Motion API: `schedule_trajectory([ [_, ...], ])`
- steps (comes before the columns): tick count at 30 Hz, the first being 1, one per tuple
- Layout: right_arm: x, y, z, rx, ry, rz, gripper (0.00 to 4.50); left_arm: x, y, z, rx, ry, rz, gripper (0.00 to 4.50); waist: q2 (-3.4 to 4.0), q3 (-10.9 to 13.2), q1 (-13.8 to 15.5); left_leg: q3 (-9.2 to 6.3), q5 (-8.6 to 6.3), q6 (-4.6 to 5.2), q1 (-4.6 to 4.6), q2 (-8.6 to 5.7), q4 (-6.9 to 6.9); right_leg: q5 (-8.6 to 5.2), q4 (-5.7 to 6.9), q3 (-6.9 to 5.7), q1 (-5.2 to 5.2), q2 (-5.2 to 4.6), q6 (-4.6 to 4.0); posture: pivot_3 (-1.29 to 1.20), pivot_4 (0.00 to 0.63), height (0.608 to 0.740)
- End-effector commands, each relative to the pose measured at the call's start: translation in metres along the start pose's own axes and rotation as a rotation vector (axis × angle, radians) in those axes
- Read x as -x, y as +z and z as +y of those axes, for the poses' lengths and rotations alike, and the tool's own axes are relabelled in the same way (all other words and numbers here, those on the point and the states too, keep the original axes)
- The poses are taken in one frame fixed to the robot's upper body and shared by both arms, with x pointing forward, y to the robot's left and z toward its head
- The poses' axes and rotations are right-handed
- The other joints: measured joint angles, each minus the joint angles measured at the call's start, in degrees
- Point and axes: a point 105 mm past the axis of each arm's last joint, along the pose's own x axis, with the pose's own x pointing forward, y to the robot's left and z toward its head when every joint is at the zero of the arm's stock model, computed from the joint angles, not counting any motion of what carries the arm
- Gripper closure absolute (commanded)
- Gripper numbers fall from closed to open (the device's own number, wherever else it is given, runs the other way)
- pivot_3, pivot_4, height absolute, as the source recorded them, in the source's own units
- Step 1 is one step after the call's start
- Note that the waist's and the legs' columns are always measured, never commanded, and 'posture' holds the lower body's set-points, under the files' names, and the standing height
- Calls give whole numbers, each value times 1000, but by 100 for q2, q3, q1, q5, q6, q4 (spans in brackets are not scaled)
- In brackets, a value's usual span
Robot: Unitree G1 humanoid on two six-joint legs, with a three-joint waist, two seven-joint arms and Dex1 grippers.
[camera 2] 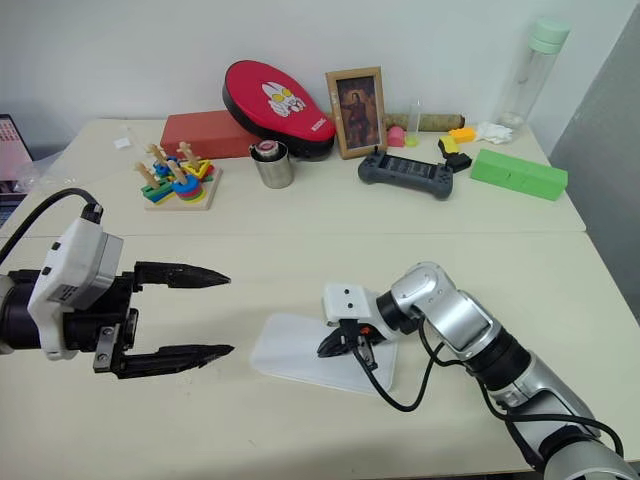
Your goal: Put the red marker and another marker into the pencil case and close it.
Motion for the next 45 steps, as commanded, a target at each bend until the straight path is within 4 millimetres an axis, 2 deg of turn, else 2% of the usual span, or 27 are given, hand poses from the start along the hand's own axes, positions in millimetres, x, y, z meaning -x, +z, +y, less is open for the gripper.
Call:
schedule_trajectory([
  [1, -4, -15, 0, -26, -10, 45, 4446, 4, 8, -2, -43, 4, 9, 0, 0, 0, 0, 0, 0, 0, 1, 0, 0, 0, 0, 0, 1, 0, 0, 0, 150, 740],
  [7, -6, -25, -3, -36, -23, 65, 4446, 5, 9, -2, -46, 5, 12, 0, -1, -1, -1, 0, 0, 0, 19, 0, 0, 0, 0, 1, 15, 0, 0, 0, 150, 740],
  [11, 3, -4, -8, -27, -51, -22, 4446, 5, 8, -1, -35, 10, 5, 0, -1, -1, -1, 0, 0, 0, 22, 1, 2, 0, 0, 1, 17, 0, 0, 0, 150, 740],
  [16, 32, 24, -8, -17, -91, -123, 4446, 3, -6, 3, 9, 60, -6, 0, 1, 1, 3, 2, 1, -1, 15, 1, 1, 0, -2, 4, 14, 0, 0, 0, 150, 740],
  [21, 63, 25, -12, -66, -209, -156, 4446, -1, -25, 16, 65, 221, -69, 0, 0, 0, 12, 1, -1, 0, 12, 1, -4, -1, -5, 2, 11, 0, -1, 0, 150, 740],
  [25, 88, -6, -15, -156, -350, -111, 4446, -8, -61, 20, 153, 346, -46, 0, -2, -1, 23, 3, -1, 0, 12, 1, -5, -1, -9, 4, 12, 0, -1, 0, 150, 740],
  [31, 127, -54, -24, -288, -645, -18, 4446, -5, -90, 39, 226, 594, -86, 0, -4, -1, 56, 4, -1, 0, 12, 0, 1, 0, -6, 7, 13, -1, -2, 0, 150, 740],
  [37, 155, -77, -17, -392, -826, -6, 4446, 9, -128, 49, 271, 787, -27, 0, -5, -2, 59, 8, -1, 1, 12, -1, 3, 0, -8, 13, 14, -1, -1, 0, 150, 740],
  [40, 171, -91, -11, -427, -885, 24, 4446, 12, -154, 44, 301, 834, 37, 0, -4, -2, 58, 9, -1, 1, 11, 0, 2, 0, -9, 13, 12, -1, -1, 0, 150, 740],
  [45, 187, -108, 2, -465, -919, 64, 4446, 12, -165, 43, 336, 885, 28, 0, -6, -3, 81, 10, -1, 1, 10, -1, 2, 0, -12, 12, 13, -2, -1, 0, 150, 740],
])
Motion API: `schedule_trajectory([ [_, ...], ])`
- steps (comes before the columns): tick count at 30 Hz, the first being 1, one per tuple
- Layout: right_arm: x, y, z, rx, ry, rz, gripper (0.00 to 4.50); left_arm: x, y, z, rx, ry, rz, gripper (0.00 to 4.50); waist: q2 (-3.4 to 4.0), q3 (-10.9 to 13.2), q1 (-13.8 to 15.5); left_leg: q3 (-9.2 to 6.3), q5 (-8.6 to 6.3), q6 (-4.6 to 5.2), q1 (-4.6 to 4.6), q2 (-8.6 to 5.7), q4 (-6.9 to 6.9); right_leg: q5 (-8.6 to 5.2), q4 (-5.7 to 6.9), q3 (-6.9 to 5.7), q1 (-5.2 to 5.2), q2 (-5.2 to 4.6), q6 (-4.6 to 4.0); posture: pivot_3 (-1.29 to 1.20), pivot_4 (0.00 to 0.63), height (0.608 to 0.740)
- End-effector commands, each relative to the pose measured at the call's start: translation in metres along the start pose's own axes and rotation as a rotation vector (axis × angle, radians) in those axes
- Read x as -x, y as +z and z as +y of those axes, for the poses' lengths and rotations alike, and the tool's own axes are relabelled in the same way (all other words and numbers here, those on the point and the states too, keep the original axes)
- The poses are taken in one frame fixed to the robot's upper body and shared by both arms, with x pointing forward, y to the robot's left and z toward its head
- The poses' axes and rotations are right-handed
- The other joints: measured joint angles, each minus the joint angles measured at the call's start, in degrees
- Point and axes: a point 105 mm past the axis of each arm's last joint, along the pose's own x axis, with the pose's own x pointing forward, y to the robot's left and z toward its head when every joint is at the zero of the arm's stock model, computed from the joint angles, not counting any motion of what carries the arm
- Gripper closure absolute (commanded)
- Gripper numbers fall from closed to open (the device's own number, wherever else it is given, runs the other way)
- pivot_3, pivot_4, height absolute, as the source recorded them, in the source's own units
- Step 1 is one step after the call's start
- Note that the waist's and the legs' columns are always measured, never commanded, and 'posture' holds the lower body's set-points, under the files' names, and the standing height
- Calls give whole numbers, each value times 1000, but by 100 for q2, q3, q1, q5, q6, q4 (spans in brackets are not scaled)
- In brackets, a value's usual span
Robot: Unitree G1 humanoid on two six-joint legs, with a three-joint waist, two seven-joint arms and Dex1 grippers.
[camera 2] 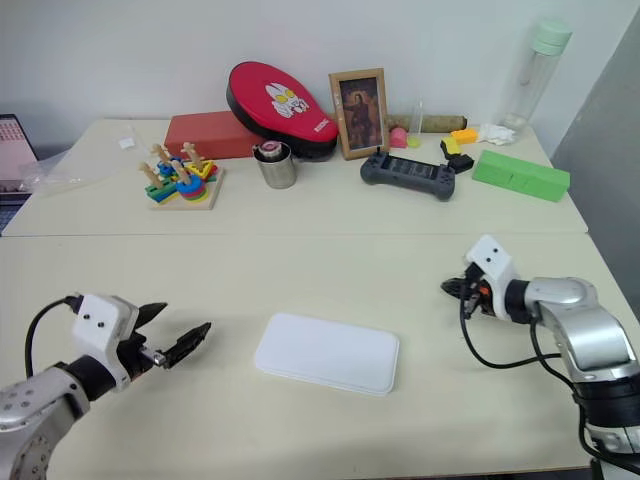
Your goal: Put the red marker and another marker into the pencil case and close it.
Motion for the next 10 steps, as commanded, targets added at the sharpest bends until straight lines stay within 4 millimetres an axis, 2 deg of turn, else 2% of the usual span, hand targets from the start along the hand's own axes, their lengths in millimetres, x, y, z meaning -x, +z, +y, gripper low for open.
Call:
schedule_trajectory([
  [1, 15, 1, -9, 7, -32, -28, 4446, -1, 8, 3, -31, 34, -47, 0, -2, -1, 20, -1, 0, 0, 1, 0, 1, 0, 1, 0, 1, 0, 0, 0, 150, 740],
  [10, 26, -14, -19, -82, -67, -57, 4446, -9, 22, 9, -1, 52, -111, 0, -2, -2, 50, -1, 0, 0, 4, 0, 3, 1, 1, 0, 5, 0, 2, 0, 150, 740],
])
